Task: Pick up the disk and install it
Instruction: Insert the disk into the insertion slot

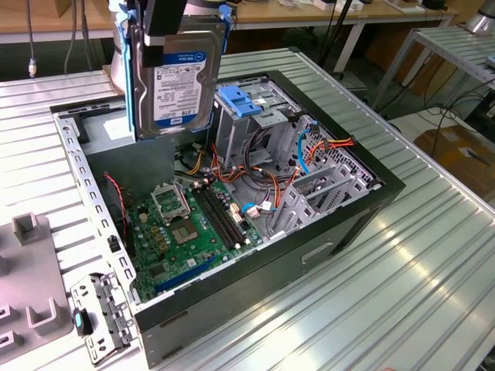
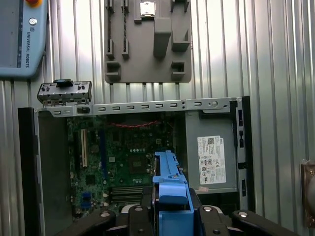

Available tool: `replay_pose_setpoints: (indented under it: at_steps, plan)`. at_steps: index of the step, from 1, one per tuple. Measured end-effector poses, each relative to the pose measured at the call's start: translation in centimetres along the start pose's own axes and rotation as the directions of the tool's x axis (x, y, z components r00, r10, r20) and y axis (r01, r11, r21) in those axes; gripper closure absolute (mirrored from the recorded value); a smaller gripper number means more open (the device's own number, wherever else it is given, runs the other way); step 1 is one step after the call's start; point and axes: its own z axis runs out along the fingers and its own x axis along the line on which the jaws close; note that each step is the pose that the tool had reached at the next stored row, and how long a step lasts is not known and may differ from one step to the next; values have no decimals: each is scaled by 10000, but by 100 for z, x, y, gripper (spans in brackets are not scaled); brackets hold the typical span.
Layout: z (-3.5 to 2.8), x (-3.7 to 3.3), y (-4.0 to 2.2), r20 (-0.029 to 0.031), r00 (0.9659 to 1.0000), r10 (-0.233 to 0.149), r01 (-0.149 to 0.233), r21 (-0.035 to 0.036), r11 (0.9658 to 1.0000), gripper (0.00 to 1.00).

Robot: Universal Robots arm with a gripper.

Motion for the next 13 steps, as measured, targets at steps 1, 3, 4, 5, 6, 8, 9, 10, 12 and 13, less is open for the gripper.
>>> replay_pose_setpoints:
  at_steps: [1, 3, 4, 5, 6, 8, 9, 10, 12, 13]
  plan:
    - [-1, -1, -21, -1, 10000, 0, 0, -1, 10000, 63]
    - [-1, -4, -70, 0, 10000, 0, 0, 0, 10000, 63]
    - [-1, -6, -102, 0, 10000, 0, 0, 0, 10000, 63]
    - [-2, -7, -127, 0, 10000, 0, 0, -1, 10000, 63]
    - [-2, -9, -159, 0, 10000, 0, 0, 0, 10000, 63]
    - [-3, -12, -210, 0, 10000, 0, 0, -1, 10000, 63]
    - [-3, -13, -240, 1, 10000, 0, 0, -1, 10000, 63]
    - [-4, -15, -263, 0, 10000, 0, 0, -1, 10000, 63]
    - [-5, -17, -300, -1, 10000, 0, 0, -2, 10000, 63]
    - [-5, -16, -305, 0, 10000, 0, 0, -1, 10000, 63]
